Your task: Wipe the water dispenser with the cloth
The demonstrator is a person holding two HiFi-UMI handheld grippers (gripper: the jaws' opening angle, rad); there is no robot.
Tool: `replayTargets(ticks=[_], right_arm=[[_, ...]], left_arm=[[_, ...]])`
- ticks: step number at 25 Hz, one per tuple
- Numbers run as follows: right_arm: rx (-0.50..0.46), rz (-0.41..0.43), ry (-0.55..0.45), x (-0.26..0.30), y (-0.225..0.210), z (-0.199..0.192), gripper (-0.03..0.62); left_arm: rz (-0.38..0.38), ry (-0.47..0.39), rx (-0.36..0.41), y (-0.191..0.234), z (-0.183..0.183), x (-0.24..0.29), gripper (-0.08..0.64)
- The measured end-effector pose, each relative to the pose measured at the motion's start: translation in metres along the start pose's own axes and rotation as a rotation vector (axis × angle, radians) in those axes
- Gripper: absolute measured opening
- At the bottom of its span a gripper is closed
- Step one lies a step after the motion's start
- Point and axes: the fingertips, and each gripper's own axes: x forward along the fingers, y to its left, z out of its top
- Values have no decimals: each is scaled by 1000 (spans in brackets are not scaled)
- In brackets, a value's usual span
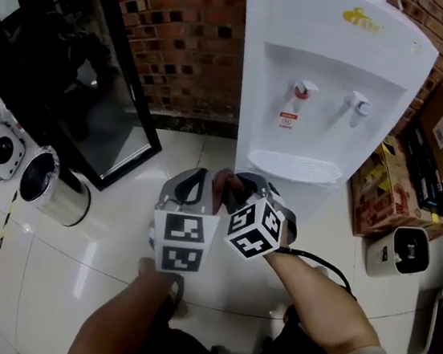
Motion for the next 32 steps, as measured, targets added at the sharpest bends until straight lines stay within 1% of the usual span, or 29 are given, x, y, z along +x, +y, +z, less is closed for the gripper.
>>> replayTargets(ticks=[3,6,9,12,16,19,27,32], right_arm=[[48,-28,39,26,4,-7,86],[136,-67,65,41,-3,-20,85],[259,-117,65,44,-19,-29,84],[316,-156,70,37,-33,-37,82],[326,-154,93,29,-37,-45,83],[341,-162,104,21,-42,-53,83],[288,-208,161,-11,-67,-91,83],[284,-243,172,-34,-89,-112,83]], left_arm=[[25,48,17,13,-21,-7,0],[50,87,-16,24,-39,-15,0],[68,93,-32,32,-44,-22,0],[69,99,-28,30,-46,-26,0],[56,94,-24,22,-42,-23,0],[26,77,-17,8,-33,-17,0],[-116,43,48,-59,-16,4,0],[-192,31,79,-98,-10,13,0]])
